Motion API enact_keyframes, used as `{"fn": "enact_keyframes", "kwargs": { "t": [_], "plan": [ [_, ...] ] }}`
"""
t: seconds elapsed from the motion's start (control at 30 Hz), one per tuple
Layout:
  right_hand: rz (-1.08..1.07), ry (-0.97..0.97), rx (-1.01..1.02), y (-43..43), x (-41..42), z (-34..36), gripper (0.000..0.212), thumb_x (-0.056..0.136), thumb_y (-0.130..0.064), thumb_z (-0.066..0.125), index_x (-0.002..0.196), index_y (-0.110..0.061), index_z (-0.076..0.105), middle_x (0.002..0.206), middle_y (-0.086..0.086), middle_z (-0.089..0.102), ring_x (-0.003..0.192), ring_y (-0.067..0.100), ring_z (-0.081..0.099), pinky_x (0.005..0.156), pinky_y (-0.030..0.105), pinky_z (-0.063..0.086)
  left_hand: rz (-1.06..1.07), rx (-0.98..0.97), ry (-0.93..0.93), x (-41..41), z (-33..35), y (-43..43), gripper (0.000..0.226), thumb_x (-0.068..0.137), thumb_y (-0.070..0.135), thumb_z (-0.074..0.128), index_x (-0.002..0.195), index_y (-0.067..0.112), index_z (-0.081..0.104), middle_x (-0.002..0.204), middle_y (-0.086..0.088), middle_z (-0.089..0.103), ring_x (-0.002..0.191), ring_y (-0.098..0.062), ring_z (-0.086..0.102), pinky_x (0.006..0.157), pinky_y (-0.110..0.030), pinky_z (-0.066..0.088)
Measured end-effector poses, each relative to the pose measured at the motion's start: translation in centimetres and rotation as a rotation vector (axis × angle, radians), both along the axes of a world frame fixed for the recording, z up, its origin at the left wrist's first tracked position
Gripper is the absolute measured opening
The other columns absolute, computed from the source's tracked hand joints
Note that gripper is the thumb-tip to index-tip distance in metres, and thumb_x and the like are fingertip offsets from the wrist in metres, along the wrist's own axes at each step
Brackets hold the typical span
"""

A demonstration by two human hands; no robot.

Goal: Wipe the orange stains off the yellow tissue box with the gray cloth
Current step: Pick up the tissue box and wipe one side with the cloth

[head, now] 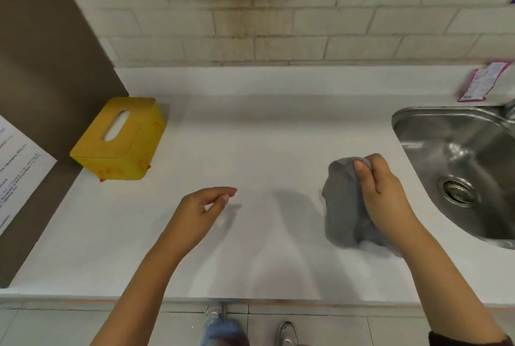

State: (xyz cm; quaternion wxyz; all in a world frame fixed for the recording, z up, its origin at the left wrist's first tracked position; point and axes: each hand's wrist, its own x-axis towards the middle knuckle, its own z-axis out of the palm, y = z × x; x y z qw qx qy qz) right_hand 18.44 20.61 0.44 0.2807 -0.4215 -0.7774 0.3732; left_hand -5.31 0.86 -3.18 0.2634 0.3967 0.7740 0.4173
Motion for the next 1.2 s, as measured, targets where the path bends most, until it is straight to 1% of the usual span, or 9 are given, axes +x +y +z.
{"fn": "enact_keyframes", "kwargs": {
  "t": [0.1,0.23,0.37,0.53,0.67,0.77,0.93,1.07,1.2],
  "plan": [
    [-0.029,0.137,-0.154,-2.2,-4.9,1.5,0.024,0.095,-0.039,0.038,0.078,-0.027,0.049,0.076,-0.009,0.057,0.063,-0.016,0.054,0.055,0.001,0.041,0.038,0.02,-0.004,-3.5,0.8,-1.5,0.023,0.09,0.023,0.053,0.098,0.042,0.064,0.106,0.019,0.067,0.102,-0.003,0.061,0.083,-0.008,0.04],
    [0.043,0.418,-0.592,-5.5,-11.4,1.9,0.024,0.093,-0.038,0.045,0.087,-0.028,0.066,0.087,-0.004,0.073,0.082,0.007,0.068,0.069,0.024,0.052,0.164,0.059,0.022,-9.6,1.6,-3.7,0.022,0.09,0.019,0.055,0.1,0.036,0.066,0.107,0.009,0.067,0.103,-0.006,0.058,0.084,-0.013,0.039],
    [0.317,0.751,-1.049,-8.5,-16.1,1.2,0.033,0.082,-0.018,0.054,0.112,-0.01,0.062,0.096,0.007,0.071,0.088,0.018,0.068,0.063,0.024,0.055,0.336,0.067,0.073,-16.4,1.5,-5.0,0.024,0.088,0.015,0.057,0.112,0.017,0.064,0.12,-0.007,0.062,0.112,-0.021,0.055,0.094,-0.027,0.04],
    [0.419,0.932,-1.26,-10.7,-20.9,0.0,0.043,0.072,0.004,0.037,0.101,-0.005,0.068,0.094,0.01,0.068,0.092,0.02,0.067,0.075,0.028,0.056,0.47,-0.325,0.331,-23.6,0.9,-3.6,0.079,0.075,0.056,0.061,0.138,0.018,0.035,0.149,-0.02,0.027,0.137,-0.037,0.022,0.112,-0.049,0.021],
    [0.337,0.955,-1.132,-11.8,-23.6,-0.5,0.035,0.077,0.001,0.038,0.079,-0.012,0.071,0.08,0.014,0.06,0.07,0.02,0.062,0.056,0.026,0.054,0.435,-0.611,0.315,-26.5,0.4,-0.9,0.129,0.048,0.086,0.053,0.146,0.023,-0.002,0.153,-0.028,-0.006,0.141,-0.043,-0.006,0.112,-0.059,-0.005],
    [0.401,0.913,-0.947,-12.1,-24.1,0.0,0.032,0.082,-0.008,0.039,0.085,-0.014,0.07,0.088,0.011,0.07,0.082,0.026,0.065,0.066,0.027,0.057,0.405,-0.707,0.325,-27.8,0.0,0.2,0.142,0.038,0.092,0.049,0.144,0.021,-0.013,0.151,-0.031,-0.013,0.139,-0.045,-0.013,0.106,-0.065,-0.012],
    [0.436,0.875,-0.803,-11.4,-23.4,0.3,0.032,0.089,-0.009,0.037,0.073,-0.018,0.063,0.074,-0.002,0.066,0.076,0.017,0.064,0.067,0.029,0.054,0.402,-0.775,0.345,-29.2,-0.3,1.2,0.143,0.037,0.091,0.051,0.143,0.021,-0.015,0.151,-0.033,-0.006,0.14,-0.047,-0.005,0.105,-0.069,-0.008],
    [0.377,0.838,-0.784,-10.8,-22.6,0.2,0.022,0.086,-0.008,0.039,0.067,-0.008,0.051,0.076,0.013,0.043,0.073,0.026,0.044,0.064,0.035,0.039,0.399,-0.76,0.36,-29.2,0.0,1.3,0.134,0.046,0.079,0.061,0.145,0.022,-0.01,0.15,-0.033,0.007,0.138,-0.048,0.008,0.11,-0.059,0.006],
    [0.268,0.82,-0.758,-10.6,-21.3,-0.4,0.022,0.086,-0.017,0.041,0.083,-0.007,0.061,0.083,0.01,0.061,0.081,0.022,0.059,0.069,0.029,0.053,0.408,-0.741,0.326,-29.9,1.2,0.9,0.128,0.048,0.077,0.062,0.145,0.025,-0.004,0.148,-0.034,0.014,0.137,-0.047,0.016,0.109,-0.057,0.012]
  ]
}}
